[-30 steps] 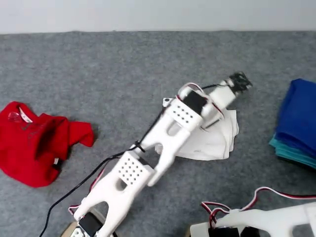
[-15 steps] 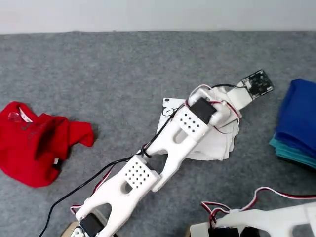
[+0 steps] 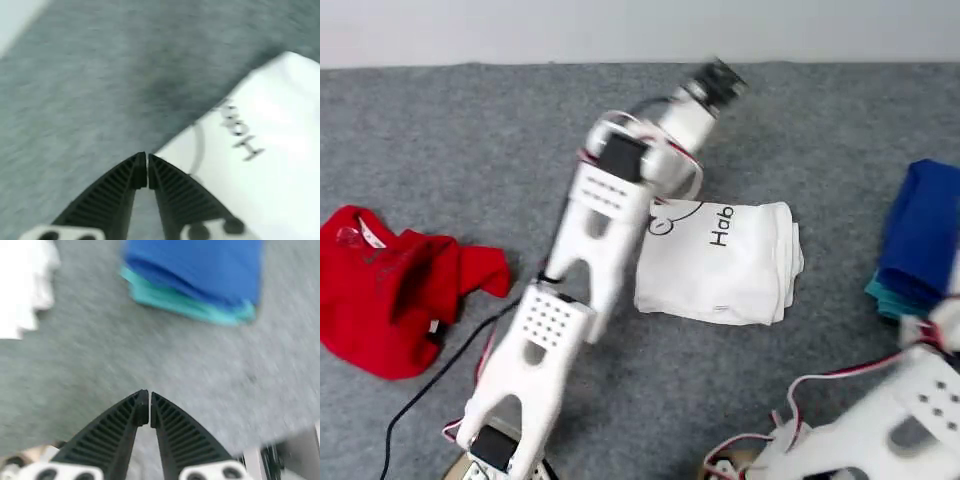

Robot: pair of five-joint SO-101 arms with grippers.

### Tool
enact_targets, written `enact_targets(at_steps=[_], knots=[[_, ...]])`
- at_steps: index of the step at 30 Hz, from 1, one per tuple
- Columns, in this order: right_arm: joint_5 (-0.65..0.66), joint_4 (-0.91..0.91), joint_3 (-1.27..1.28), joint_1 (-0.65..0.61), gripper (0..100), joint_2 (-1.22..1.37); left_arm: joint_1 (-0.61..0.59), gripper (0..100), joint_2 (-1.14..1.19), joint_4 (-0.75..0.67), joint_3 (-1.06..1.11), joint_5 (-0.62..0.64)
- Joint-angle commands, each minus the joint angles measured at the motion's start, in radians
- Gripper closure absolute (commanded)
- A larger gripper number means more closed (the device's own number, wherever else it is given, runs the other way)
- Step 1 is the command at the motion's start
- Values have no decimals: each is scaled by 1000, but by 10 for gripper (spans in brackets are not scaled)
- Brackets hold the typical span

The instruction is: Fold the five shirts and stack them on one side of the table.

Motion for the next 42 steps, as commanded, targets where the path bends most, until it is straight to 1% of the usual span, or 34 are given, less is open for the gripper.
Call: enact_targets(at_steps=[1,4,8,10,14,17,19,23,30,39,40,42], knots=[[-137,38,2,-249,983,77,-101,986,-187,28,58,-5],[-227,21,-6,-412,983,183,-181,986,-324,28,199,-11],[-305,-70,-6,-544,977,312,-290,986,-528,26,444,-38],[-328,-133,-6,-576,940,366,-347,986,-628,25,556,-38],[-376,-272,-6,-607,820,466,-465,986,-784,25,725,-38],[-394,-377,-6,-636,801,545,-559,986,-881,25,829,-49],[-396,-441,-6,-657,801,595,-614,986,-934,25,883,-98],[-396,-536,-35,-688,801,688,-689,986,-1023,25,944,-176],[-396,-545,-232,-713,801,900,-772,986,-1076,25,1004,-184],[-396,-495,-462,-710,802,1181,-784,986,-1066,25,1004,-181],[-396,-495,-474,-711,809,1202,-784,986,-1066,25,1006,-181],[-394,-495,-500,-714,852,1237,-781,986,-1066,23,1013,-181]])
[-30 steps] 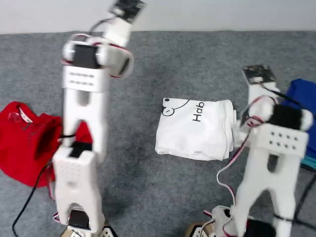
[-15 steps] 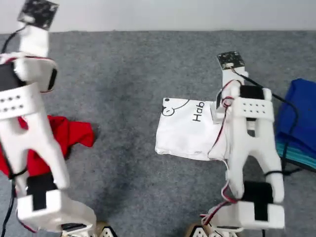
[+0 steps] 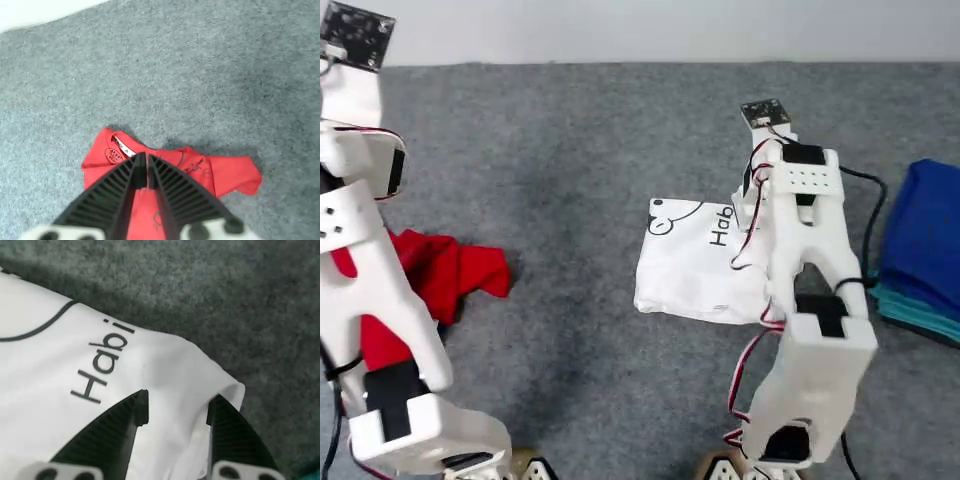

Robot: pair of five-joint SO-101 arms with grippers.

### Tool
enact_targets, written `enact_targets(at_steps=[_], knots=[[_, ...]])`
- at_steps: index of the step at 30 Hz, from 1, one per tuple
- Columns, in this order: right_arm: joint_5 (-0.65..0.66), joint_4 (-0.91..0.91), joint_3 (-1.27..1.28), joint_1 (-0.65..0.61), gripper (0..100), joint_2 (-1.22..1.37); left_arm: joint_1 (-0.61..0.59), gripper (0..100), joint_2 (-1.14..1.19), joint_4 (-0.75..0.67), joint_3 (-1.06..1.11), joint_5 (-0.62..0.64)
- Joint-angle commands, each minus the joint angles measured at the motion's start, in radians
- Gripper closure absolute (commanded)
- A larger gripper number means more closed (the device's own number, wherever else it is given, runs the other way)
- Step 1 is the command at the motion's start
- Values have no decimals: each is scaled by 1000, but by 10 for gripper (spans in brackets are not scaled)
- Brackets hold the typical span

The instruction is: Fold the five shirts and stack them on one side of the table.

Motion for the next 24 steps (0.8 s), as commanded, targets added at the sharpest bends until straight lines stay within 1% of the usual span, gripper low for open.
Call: enact_targets(at_steps=[1,4,6,11,16,21,24], knots=[[-8,10,-91,-12,884,31,0,986,-41,21,8,-6],[-5,10,-107,-12,964,45,0,986,-41,20,13,-6],[-3,10,-109,-7,991,45,0,986,-41,20,13,-6],[5,10,-110,33,988,44,0,986,-41,18,18,-6],[87,10,-114,96,988,44,0,986,-43,18,18,-5],[130,12,-201,173,988,47,0,986,-41,18,18,-5],[163,10,-250,183,988,56,2,986,-41,18,18,-5]])
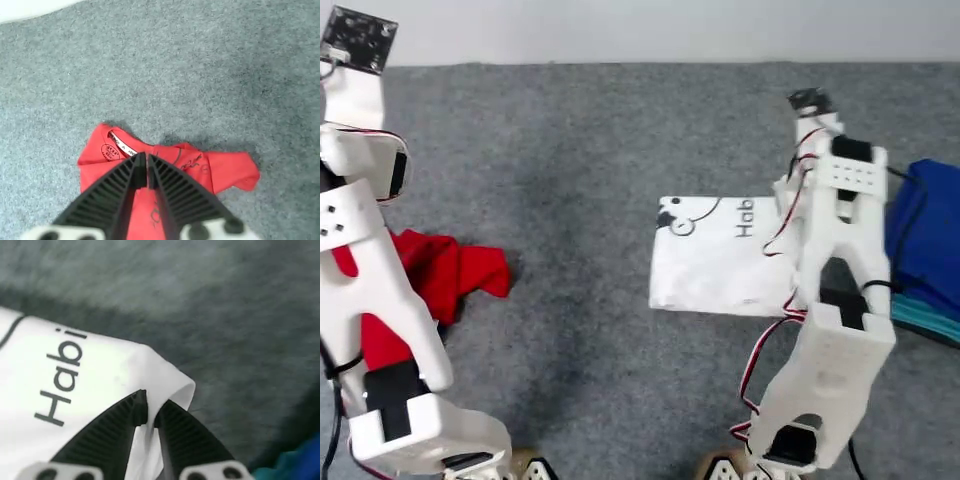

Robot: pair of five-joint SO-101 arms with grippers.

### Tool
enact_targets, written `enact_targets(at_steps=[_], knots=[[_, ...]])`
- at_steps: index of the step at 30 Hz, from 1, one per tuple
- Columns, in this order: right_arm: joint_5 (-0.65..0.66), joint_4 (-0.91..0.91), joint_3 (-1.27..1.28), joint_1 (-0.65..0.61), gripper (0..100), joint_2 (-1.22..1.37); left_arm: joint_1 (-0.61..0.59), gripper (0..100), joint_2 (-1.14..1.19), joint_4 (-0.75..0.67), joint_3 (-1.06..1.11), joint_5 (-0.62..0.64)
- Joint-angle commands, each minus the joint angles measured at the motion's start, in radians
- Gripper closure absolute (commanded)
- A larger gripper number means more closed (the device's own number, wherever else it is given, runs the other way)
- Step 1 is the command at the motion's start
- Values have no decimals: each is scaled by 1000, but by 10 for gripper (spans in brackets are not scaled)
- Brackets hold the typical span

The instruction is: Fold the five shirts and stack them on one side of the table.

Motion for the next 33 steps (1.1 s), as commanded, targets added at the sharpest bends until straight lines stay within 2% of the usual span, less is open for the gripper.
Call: enact_targets(at_steps=[1,6,13,17,23,29,33], knots=[[43,4,-81,21,988,-8,3,986,-41,18,-4,-5],[46,27,-81,-18,976,-8,3,986,-41,18,-4,-5],[43,137,-87,-64,754,-22,3,986,-41,20,-4,-5],[0,225,-110,-105,808,-59,2,986,-43,20,-4,-5],[-6,332,-114,-246,993,-120,2,986,-44,20,-4,-5],[-8,397,-101,-417,989,-102,0,986,-51,20,-4,-5],[-8,395,-97,-430,989,-64,-6,986,-52,21,-4,-5]])
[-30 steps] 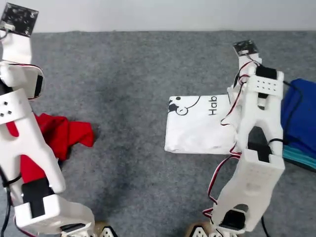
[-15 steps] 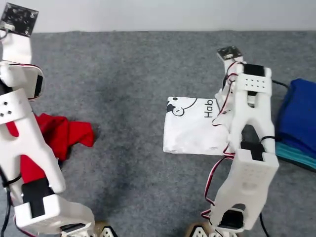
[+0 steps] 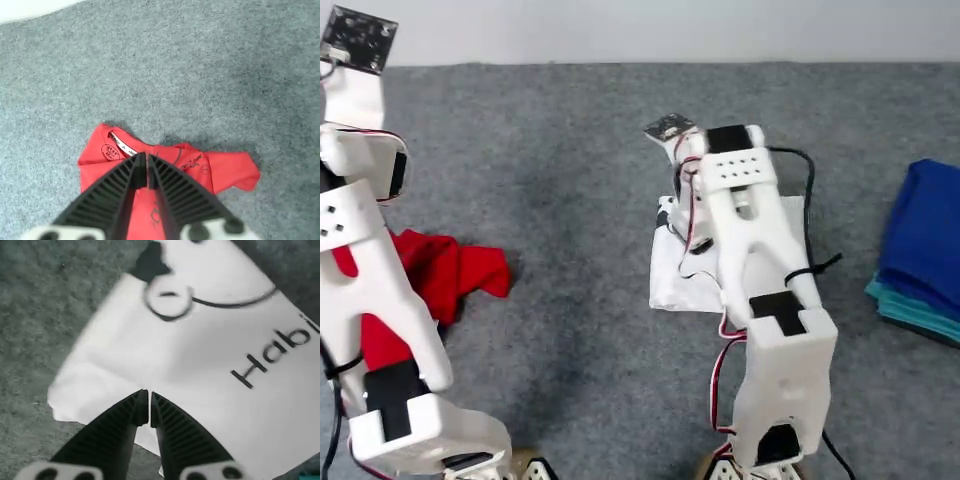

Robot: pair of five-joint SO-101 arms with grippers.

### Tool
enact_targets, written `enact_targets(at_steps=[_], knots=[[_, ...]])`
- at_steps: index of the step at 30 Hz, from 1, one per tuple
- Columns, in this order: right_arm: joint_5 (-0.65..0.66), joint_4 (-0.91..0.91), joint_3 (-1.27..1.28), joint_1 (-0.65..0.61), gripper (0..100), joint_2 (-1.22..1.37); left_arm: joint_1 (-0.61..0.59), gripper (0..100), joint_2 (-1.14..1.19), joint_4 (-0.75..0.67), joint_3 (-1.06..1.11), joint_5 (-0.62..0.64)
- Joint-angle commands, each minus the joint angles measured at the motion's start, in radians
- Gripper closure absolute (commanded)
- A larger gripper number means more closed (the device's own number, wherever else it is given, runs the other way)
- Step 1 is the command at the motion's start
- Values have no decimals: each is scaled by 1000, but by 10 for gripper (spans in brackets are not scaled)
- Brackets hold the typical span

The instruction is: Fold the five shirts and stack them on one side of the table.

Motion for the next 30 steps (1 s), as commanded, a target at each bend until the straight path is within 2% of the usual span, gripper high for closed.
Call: enact_targets(at_steps=[1,12,18,22,24,30], knots=[[-11,13,-63,-8,989,5,-6,986,-52,21,-4,-5],[-8,12,-69,-88,989,298,-5,986,-52,21,-4,-3],[-9,19,-71,-24,989,119,-5,986,-52,21,-4,-3],[-15,38,-69,62,984,-30,-5,986,-52,21,-4,-3],[-49,59,-69,111,949,-71,-5,986,-52,21,-4,-3],[-190,87,-69,237,701,-64,2,986,-52,21,-4,-3]])
